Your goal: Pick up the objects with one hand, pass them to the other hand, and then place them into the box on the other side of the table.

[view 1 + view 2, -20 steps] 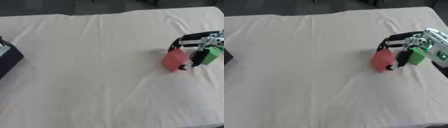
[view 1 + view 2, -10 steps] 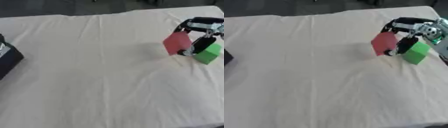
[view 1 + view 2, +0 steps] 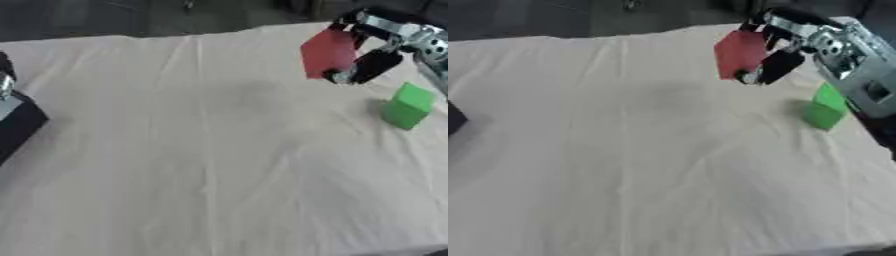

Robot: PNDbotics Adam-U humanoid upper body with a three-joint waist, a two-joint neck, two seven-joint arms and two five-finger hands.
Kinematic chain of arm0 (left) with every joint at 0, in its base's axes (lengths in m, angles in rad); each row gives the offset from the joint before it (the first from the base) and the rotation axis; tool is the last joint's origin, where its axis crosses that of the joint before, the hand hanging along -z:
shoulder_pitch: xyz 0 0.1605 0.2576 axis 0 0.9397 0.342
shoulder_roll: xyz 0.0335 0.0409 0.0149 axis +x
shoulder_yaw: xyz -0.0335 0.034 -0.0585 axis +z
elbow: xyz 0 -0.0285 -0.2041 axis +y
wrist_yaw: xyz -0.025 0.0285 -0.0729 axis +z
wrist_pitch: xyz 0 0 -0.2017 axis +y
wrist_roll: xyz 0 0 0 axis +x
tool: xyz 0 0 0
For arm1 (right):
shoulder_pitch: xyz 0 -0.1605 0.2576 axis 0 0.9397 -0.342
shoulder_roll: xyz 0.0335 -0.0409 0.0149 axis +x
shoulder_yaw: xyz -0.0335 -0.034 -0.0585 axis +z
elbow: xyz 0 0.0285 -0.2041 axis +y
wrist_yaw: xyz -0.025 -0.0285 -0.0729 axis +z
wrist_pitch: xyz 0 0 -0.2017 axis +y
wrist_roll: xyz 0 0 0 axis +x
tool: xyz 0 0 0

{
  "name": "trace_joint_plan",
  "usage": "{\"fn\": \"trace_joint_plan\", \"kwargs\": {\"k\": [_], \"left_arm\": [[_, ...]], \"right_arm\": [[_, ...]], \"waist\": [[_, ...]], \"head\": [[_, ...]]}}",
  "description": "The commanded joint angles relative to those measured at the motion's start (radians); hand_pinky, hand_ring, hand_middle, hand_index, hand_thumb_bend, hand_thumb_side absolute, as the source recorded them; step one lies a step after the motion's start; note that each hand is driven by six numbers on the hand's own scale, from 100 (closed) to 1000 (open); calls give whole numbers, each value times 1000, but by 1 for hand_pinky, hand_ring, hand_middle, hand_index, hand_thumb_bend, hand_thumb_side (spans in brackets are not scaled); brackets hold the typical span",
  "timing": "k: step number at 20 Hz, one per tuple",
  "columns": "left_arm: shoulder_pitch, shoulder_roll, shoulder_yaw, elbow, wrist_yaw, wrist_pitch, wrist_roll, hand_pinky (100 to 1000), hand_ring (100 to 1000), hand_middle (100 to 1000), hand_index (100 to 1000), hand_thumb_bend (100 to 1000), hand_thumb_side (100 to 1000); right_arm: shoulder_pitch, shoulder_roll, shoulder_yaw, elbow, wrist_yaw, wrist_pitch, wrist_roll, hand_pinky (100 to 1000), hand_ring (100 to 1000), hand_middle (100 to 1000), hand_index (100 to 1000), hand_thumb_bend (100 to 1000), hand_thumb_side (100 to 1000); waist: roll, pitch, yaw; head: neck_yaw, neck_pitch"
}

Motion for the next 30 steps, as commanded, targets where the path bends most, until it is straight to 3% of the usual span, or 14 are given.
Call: {"fn": "trace_joint_plan", "kwargs": {"k": [1, 8, 18, 25, 30], "left_arm": [[-37, 5, -6, -28, 17, 0, -16, 843, 913, 718, 754, 100, 533], [-97, -13, -38, -89, 59, -13, -55, 837, 911, 736, 771, 100, 560], [-147, -3, -67, -208, 133, 16, -115, 828, 907, 729, 760, 100, 573], [-257, -25, -131, -222, 130, -22, -206, 826, 903, 737, 766, 100, 527], [-329, -47, -196, -222, 81, -44, -295, 828, 908, 764, 781, 100, 436]], "right_arm": [[-25, 49, -10, 12, 26, 11, -18, 621, 603, 525, 604, 274, 100], [-39, 189, -27, 20, 70, 41, -138, 554, 591, 517, 595, 207, 100], [-68, 331, 7, 43, 133, 17, -200, 526, 585, 513, 590, 184, 100], [-74, 401, 24, 81, 144, 10, -231, 507, 583, 512, 589, 124, 100], [-77, 432, 42, 100, 121, 18, -267, 498, 579, 509, 586, 100, 100]], "waist": [[0, -29, -1], [4, -41, -3], [8, -41, 12], [8, -45, 30], [12, -45, 36]], "head": [[-8, 1], [0, 8], [32, 10], [26, 11], [19, 8]]}}
